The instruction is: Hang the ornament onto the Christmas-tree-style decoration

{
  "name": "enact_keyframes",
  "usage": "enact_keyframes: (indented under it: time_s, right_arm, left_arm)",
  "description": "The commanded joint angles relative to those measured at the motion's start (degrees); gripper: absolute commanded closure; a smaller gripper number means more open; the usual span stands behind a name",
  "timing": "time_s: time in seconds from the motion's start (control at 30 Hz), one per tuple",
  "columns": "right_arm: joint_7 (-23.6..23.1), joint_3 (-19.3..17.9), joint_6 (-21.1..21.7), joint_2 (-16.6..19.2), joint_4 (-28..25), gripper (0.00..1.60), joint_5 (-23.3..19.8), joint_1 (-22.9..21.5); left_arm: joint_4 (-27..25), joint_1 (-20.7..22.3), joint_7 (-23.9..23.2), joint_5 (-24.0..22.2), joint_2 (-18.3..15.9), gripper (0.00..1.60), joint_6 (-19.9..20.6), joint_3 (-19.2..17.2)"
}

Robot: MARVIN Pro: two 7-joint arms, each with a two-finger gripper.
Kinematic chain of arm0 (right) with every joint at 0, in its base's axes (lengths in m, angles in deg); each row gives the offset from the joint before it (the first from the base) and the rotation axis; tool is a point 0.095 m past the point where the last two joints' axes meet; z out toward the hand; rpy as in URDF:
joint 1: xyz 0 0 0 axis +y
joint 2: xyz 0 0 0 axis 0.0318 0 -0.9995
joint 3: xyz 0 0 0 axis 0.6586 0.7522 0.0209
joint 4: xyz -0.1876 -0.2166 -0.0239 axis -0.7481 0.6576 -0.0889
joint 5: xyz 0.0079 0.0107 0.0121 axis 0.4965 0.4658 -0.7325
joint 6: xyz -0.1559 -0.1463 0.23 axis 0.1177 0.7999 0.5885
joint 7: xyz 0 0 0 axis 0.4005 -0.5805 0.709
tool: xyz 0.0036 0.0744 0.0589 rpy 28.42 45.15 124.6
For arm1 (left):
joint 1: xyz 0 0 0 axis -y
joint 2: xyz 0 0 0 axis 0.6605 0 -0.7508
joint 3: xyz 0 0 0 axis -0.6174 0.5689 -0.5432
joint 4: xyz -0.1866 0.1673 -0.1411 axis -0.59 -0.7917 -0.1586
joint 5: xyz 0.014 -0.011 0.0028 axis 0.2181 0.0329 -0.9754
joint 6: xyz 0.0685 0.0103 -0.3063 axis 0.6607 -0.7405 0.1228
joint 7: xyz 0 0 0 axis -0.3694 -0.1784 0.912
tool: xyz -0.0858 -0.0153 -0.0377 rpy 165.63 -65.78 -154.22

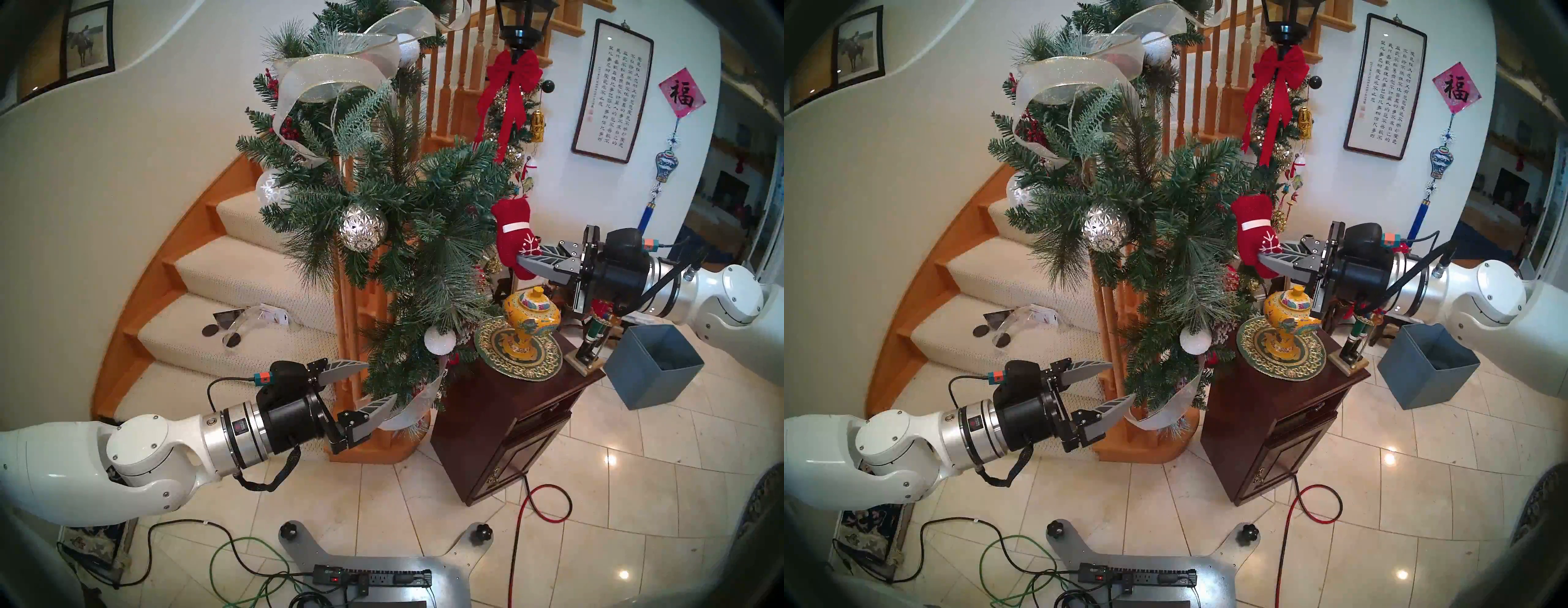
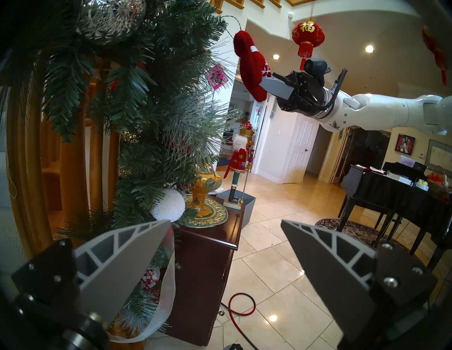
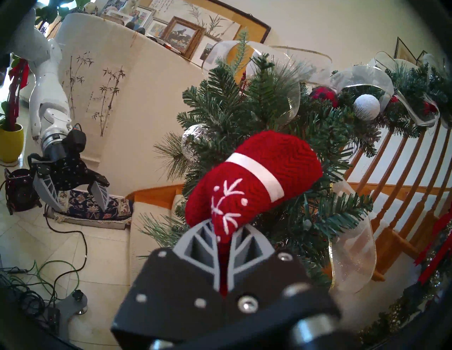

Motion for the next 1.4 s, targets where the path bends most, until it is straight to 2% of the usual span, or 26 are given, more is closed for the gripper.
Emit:
enact_keyframes:
  time_s: [0.0,0.77,1.2,1.37]
  right_arm:
    - [0.6,-3.9,-0.2,-0.2,0.2,1.60,0.2,3.2]
    - [-0.5,-16.3,-3.7,-0.4,1.8,1.60,0.1,15.0]
    - [0.9,-21.9,-7.7,-7.5,3.6,1.60,-3.6,24.5]
    - [1.5,-24.1,-9.7,-11.6,5.0,1.60,-5.7,28.8]
  left_arm:
    - [0.0,0.2,0.1,0.0,-0.1,0.00,-0.1,-0.2]
    - [-0.1,0.2,0.1,0.0,-0.1,0.00,-0.2,-0.2]
    - [-0.1,0.2,0.1,0.0,-0.1,0.00,-0.2,-0.2]
    - [-0.1,0.2,0.1,0.0,-0.1,0.00,-0.2,-0.2]
